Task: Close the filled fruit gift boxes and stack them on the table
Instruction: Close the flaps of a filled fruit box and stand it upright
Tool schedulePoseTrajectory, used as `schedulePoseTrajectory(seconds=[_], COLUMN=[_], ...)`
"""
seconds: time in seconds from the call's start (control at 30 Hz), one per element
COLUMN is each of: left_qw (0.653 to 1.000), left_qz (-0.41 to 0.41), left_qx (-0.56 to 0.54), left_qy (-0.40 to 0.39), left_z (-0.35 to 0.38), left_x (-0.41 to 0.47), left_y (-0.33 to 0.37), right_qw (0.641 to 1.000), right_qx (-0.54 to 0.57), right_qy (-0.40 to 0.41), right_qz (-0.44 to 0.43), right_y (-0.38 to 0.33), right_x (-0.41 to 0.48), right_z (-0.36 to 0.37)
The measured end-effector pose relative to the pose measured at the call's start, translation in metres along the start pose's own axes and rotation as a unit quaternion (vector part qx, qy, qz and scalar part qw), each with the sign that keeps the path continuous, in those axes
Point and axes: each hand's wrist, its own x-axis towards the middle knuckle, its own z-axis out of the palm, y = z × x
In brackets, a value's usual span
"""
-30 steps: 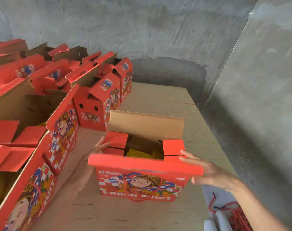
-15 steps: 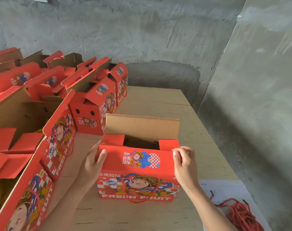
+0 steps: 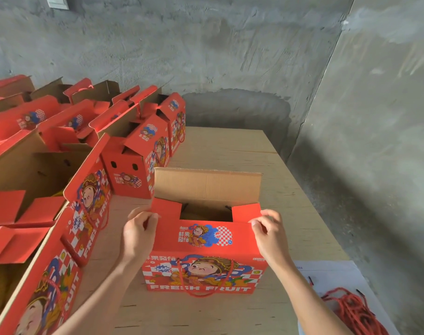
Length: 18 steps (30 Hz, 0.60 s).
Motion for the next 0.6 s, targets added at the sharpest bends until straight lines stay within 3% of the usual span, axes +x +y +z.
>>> schedulePoseTrajectory(seconds=[0.17, 0.27, 0.37, 0.5, 0.6], left_qw=[0.999, 0.998, 0.993, 0.960, 0.945], left_qz=[-0.025, -0.059, -0.100, -0.146, -0.143], left_qx=[0.017, 0.010, -0.046, -0.201, -0.253], left_qy=[-0.024, -0.028, -0.037, -0.132, -0.150], left_z=[-0.005, -0.002, 0.000, -0.003, -0.001], left_x=[0.012, 0.014, 0.011, 0.014, 0.014], left_y=[-0.001, -0.002, -0.006, -0.008, -0.008], right_qw=[0.992, 0.966, 0.940, 0.933, 0.934], right_qx=[0.101, 0.183, 0.242, 0.251, 0.262], right_qy=[-0.028, -0.072, -0.129, -0.205, -0.205], right_qz=[0.068, 0.168, 0.202, 0.157, 0.130], right_y=[0.003, 0.002, 0.003, 0.007, 0.012], right_x=[0.006, 0.012, 0.020, 0.029, 0.027], right_z=[0.000, -0.001, 0.000, -0.001, -0.003])
